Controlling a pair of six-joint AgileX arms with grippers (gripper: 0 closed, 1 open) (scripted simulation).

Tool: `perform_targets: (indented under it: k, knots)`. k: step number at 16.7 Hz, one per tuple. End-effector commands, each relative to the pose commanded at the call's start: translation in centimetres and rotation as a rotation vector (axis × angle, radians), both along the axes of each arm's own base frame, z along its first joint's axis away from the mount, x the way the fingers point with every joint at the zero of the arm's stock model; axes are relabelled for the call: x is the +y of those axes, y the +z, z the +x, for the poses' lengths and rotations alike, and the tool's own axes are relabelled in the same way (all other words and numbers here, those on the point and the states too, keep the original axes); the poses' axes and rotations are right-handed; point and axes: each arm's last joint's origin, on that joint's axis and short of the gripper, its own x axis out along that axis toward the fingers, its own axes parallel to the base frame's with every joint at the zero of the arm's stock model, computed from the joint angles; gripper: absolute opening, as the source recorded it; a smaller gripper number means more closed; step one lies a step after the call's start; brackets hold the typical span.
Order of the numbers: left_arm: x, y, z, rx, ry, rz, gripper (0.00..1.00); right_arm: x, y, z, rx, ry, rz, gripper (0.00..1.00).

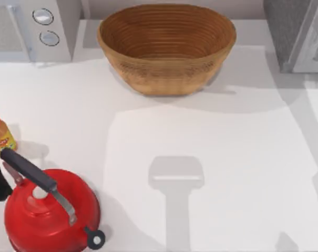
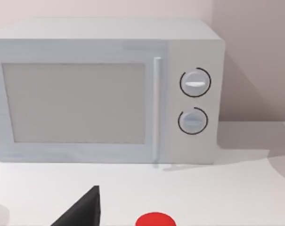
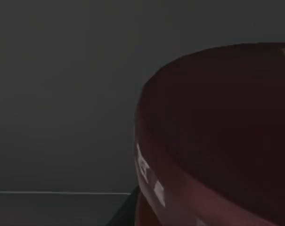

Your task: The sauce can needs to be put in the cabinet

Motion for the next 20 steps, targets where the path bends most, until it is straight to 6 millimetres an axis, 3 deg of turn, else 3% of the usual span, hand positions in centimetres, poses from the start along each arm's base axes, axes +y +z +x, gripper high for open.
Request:
perform_targets:
  k: [2,4,10,20]
  knots:
    - [0.0,0.0,0.0,0.000,0.000,0.000,1.00,0.0,-1.0,3.3,0.014,-0.004,-0.001,0.00]
    - [0.0,0.0,0.0,0.000,0.000,0.000,1.00,-0.3,-1.3,5.2,0.000,-0.007,0.002,0.00]
    - [0.0,0.0,0.0,0.000,0.000,0.000,1.00,-0.7,-1.4,6.1,-0.017,-0.006,0.004,0.00]
    - [0.0,0.0,0.0,0.000,0.000,0.000,1.00,-0.7,-1.4,6.1,-0.017,-0.006,0.004,0.75]
